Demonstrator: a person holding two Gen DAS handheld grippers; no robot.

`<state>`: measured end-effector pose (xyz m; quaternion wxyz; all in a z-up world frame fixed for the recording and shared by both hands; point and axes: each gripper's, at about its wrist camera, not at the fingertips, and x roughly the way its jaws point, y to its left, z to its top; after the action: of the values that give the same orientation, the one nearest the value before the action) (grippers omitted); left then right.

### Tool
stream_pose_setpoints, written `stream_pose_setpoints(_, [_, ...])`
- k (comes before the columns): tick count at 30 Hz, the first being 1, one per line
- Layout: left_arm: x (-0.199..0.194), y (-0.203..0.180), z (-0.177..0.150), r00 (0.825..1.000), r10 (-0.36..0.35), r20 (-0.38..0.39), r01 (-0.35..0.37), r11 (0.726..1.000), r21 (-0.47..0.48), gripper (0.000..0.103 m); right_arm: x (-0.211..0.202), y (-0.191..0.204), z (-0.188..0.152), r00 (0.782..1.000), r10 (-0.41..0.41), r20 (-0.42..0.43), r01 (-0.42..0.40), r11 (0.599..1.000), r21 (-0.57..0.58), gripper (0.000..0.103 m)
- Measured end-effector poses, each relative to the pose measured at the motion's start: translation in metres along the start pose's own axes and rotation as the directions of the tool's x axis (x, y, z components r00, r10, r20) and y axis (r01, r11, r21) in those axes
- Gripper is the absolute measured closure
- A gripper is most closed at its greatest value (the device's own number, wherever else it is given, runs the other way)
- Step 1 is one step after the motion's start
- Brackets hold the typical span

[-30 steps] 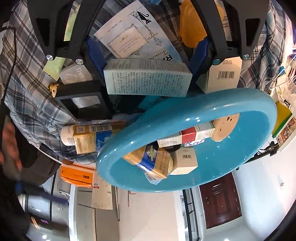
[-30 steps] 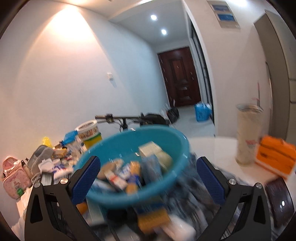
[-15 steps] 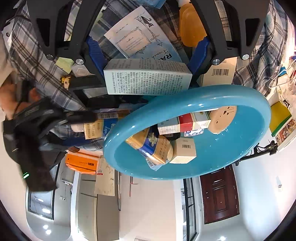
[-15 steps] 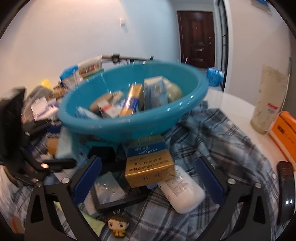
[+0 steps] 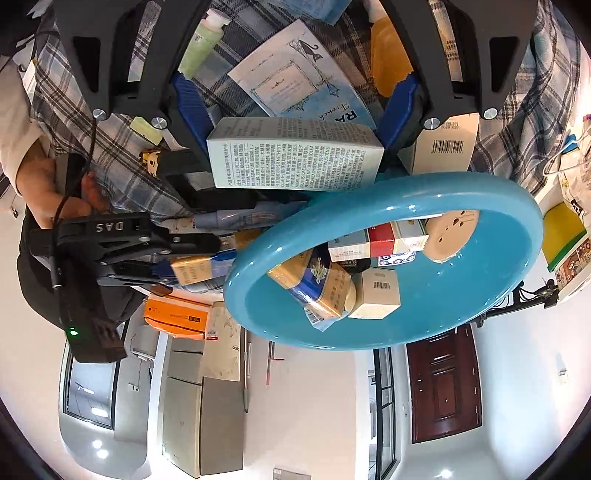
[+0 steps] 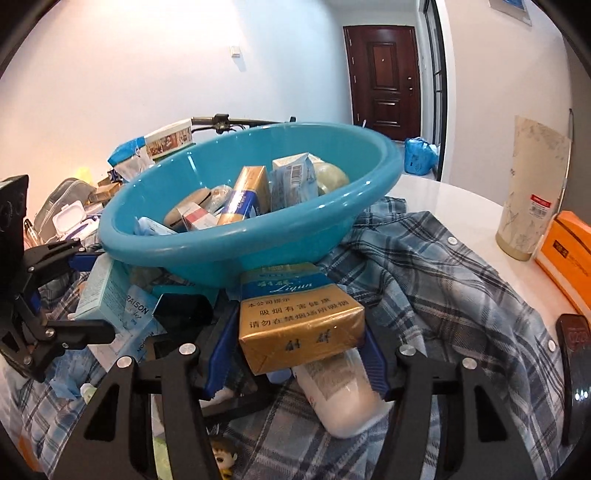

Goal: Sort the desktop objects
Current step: 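Close the left tool on the white-blue medicine box while the right tool grasps a gold cigarette box, then lift and carry the white box and gold box over the blue basin with both tools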

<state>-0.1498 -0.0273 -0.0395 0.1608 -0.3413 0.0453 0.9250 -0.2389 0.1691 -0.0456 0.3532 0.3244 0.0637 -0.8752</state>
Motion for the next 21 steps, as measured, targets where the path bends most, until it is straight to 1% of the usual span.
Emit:
stream_pose_setpoints(3, [-0.006,-0.004,-0.001,1.000,-0.004,0.009,0.004,1.000,0.000,0.020,-0.012,0.003,-0.003,1.000,-0.017,0.006,0.017,1.000,-0.007,0.044])
stream_pose_setpoints(5, [-0.014,-0.008,0.000,0.999,-0.020,0.026,0.020,1.000,-0.004,0.020,-0.025,0.004,-0.009,1.000,-0.020,0.017,0.020,1.000,-0.004,0.044])
stream_pose_setpoints(11, [-0.036,-0.018,0.007,0.995,-0.050,0.084,0.050,0.999,-0.002,0.020,-0.061,0.009,-0.015,0.997,-0.037,0.073,0.037,0.999,-0.002,0.044])
stream_pose_setpoints(14, [-0.046,-0.021,0.012,0.993,-0.043,0.109,0.044,0.999,-0.006,0.020,-0.074,0.012,-0.012,0.994,-0.037,0.099,0.038,0.999,-0.002,0.044])
stream_pose_setpoints(18, [-0.066,-0.022,0.022,0.985,-0.023,0.171,0.027,0.999,-0.023,0.020,-0.089,0.018,-0.002,0.987,-0.020,0.157,0.020,1.000,0.007,0.044])
stream_pose_setpoints(21, [-0.077,-0.018,0.033,0.978,0.011,0.207,-0.003,0.999,-0.039,0.020,-0.096,0.025,0.011,0.980,-0.002,0.200,0.001,1.000,0.009,0.044])
